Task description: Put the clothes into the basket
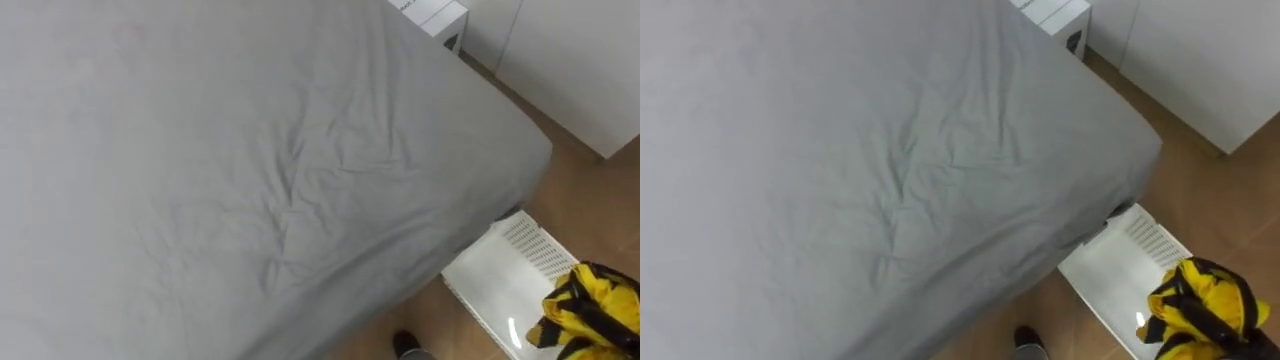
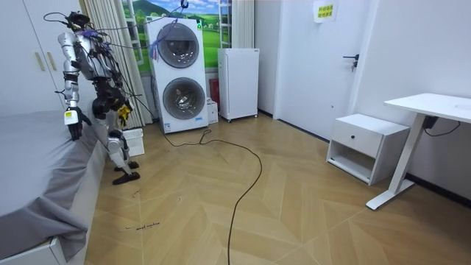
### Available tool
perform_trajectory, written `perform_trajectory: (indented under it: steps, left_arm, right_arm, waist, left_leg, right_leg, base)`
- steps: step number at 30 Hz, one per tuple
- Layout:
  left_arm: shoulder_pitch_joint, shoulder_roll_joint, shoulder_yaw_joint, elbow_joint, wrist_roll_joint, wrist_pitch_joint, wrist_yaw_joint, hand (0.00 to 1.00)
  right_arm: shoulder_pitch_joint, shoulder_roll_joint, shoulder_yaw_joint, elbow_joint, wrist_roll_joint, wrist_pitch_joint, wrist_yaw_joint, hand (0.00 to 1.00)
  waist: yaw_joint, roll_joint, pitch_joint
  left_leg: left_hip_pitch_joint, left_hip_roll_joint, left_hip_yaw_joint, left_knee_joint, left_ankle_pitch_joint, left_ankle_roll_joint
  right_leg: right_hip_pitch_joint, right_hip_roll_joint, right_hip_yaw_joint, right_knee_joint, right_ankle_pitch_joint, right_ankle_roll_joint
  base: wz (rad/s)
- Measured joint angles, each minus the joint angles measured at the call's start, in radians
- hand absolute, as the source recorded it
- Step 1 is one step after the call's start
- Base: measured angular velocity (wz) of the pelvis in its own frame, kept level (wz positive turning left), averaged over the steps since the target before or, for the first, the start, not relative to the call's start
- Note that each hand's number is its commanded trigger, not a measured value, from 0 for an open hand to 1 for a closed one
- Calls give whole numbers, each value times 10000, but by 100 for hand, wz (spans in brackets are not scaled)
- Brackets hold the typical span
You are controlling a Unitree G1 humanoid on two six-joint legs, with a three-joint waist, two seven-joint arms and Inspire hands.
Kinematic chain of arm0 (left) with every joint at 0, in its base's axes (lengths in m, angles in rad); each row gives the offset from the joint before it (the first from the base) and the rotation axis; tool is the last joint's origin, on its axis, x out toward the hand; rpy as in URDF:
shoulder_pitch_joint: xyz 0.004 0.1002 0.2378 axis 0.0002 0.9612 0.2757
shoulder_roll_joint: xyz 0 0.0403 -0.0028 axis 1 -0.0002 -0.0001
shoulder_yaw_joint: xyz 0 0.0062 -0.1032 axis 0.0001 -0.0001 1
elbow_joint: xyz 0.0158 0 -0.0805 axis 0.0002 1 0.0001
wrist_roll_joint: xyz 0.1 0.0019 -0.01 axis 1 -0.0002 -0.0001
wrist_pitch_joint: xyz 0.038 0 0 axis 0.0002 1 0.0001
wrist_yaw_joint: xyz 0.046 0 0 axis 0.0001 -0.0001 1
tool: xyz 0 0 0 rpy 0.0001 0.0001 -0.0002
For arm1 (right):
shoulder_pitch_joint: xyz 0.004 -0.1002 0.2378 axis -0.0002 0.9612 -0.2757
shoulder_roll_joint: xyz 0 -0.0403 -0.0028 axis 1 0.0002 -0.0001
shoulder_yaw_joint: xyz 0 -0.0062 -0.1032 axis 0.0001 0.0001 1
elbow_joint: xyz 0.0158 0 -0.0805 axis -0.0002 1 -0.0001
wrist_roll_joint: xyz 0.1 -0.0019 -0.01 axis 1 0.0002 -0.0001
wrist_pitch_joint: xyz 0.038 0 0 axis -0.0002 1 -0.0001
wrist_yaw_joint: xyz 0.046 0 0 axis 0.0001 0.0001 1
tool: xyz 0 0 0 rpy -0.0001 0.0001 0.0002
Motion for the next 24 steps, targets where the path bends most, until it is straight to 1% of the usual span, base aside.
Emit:
perform_trajectory:
  steps: [3, 5, 7, 8, 10, 11, 12, 14, 18, 24]
  left_arm:
    - [-4, 0, -2, 154, 6, -231, -12, 0]
    - [-46, -1, -4, 172, -75, -354, -54, 0]
    - [-128, -1, -3, 171, -284, -358, -92, 0]
    - [-160, -1, -4, 183, -400, -431, -126, 0]
    - [-263, 0, -6, 244, -414, -451, -179, 0]
    - [-207, -1, -9, 264, -448, -570, -201, 0]
    - [-202, 0, -8, 267, -465, -606, -215, 0]
    - [-200, 0, -8, 265, -474, -710, -224, 0]
    - [-167, -1, -9, 265, -549, -770, -226, 0]
    - [-127, -2, -9, 266, -550, -982, -226, 0]
  right_arm:
    - [-37, -1, -2, 0, 65, -3, 38, 0]
    - [-235, -21, -6, -18, 48, -12, 26, 0]
    - [-518, -51, -6, -20, 48, -32, 24, 0]
    - [-647, -63, -7, -20, 43, -74, 28, 0]
    - [-817, -61, 27, -47, 32, -110, 47, 0]
    - [-950, -70, 28, -47, 38, -134, 59, 0]
    - [-984, -75, 19, -36, 60, -160, 73, 0]
    - [-1003, -74, 12, -25, 119, -228, 159, 0]
    - [-975, -74, -31, 8, 113, -312, 280, 0]
    - [-910, -74, -64, 10, 113, -333, 383, 0]
  waist:
    - [5, -2, 14]
    - [12, 96, 56]
    - [10, 190, 52]
    - [11, 222, 34]
    - [13, 240, 28]
    - [28, 247, 26]
    - [41, 252, 28]
    - [47, 275, 11]
    - [47, 289, 1]
    - [50, 285, 4]
  left_leg:
    - [-6, -30, 22, 7, 8, 13]
    - [-65, -28, 35, 7, 24, 40]
    - [-123, -35, 37, 7, 41, 69]
    - [-137, -43, 38, 6, 53, 88]
    - [-195, -52, 42, 4, 63, 105]
    - [-277, -57, 44, 1, 69, 115]
    - [-302, -55, 44, 2, 77, 127]
    - [-361, -47, 45, 10, 80, 130]
    - [-363, -38, 29, 7, 86, 130]
    - [-367, -54, 30, -3, 90, 136]
  right_leg:
    - [-10, -35, -9, 51, -17, 24]
    - [-15, -48, -17, -34, -19, 62]
    - [-42, -67, -31, -100, 47, 136]
    - [-49, -124, -122, -95, 57, 141]
    - [-91, -165, -184, -91, 78, 119]
    - [-182, -169, -179, -91, 112, 99]
    - [-197, -171, -187, -99, 135, 75]
    - [-203, -185, -262, -123, 135, 64]
    - [-172, -262, -474, -135, 141, -6]
    - [-150, -334, -639, -106, 84, -11]
  base:
    - [2]
    - [5]
    - [0]
    - [5]
    - [7]
    - [7]
    - [11]
    - [15]
    - [9]
    - [7]
